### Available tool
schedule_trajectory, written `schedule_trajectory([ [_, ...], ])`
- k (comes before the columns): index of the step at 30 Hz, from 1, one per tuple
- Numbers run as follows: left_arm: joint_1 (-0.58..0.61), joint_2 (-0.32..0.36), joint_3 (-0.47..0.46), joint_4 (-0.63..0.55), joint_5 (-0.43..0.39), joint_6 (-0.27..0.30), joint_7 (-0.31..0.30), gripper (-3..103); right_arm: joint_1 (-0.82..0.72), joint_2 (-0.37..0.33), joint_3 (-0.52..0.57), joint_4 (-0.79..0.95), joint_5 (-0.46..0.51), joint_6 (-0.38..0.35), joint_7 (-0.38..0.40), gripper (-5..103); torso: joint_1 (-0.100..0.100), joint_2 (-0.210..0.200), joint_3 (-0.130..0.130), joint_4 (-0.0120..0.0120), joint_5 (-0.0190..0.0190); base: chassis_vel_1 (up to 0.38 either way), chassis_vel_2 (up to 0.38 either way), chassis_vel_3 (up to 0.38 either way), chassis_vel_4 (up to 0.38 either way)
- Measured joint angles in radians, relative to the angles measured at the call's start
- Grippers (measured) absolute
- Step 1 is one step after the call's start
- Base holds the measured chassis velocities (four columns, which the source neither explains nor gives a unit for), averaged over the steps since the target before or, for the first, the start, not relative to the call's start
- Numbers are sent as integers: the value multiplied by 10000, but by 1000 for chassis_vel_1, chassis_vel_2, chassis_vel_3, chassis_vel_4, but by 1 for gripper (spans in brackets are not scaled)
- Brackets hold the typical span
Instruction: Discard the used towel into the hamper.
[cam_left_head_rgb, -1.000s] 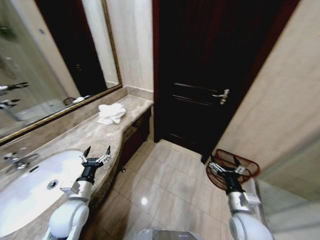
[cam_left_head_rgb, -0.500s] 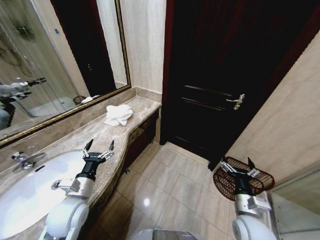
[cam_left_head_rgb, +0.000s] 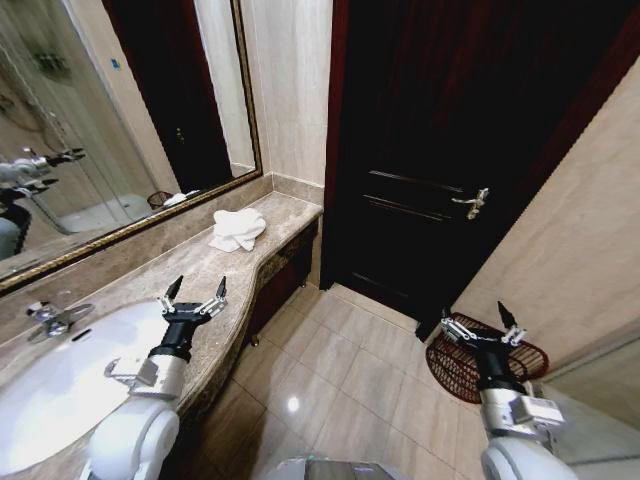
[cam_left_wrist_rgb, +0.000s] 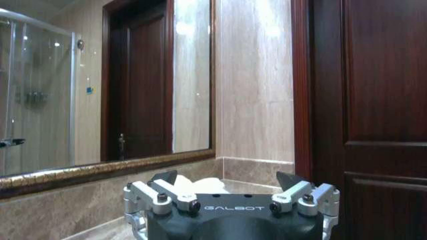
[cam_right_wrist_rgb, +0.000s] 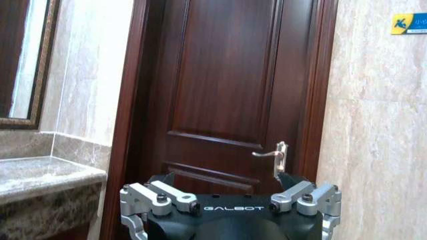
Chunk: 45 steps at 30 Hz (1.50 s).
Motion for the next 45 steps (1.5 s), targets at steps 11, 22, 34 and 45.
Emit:
schedule_trajectory([
  [11,-74,-9,-5,97,19,-23,13,100,-61,-45,40,-220,286,-3,339,100,1,0,0,0,0,0,0,0,0],
  [22,-10,0,1,-234,59,155,-16,100,-73,-190,93,-207,379,-280,408,100,1,0,0,0,1,0,0,0,0],
  [34,18,114,134,-461,26,426,-255,100,-12,-1339,176,-229,967,-663,642,100,0,0,0,-1,1,0,0,0,0],
  [45,929,-472,-430,-399,172,33,-488,100,1743,-4016,-187,-3016,2702,62,-248,100,2,0,1,-3,1,0,0,0,0],
])
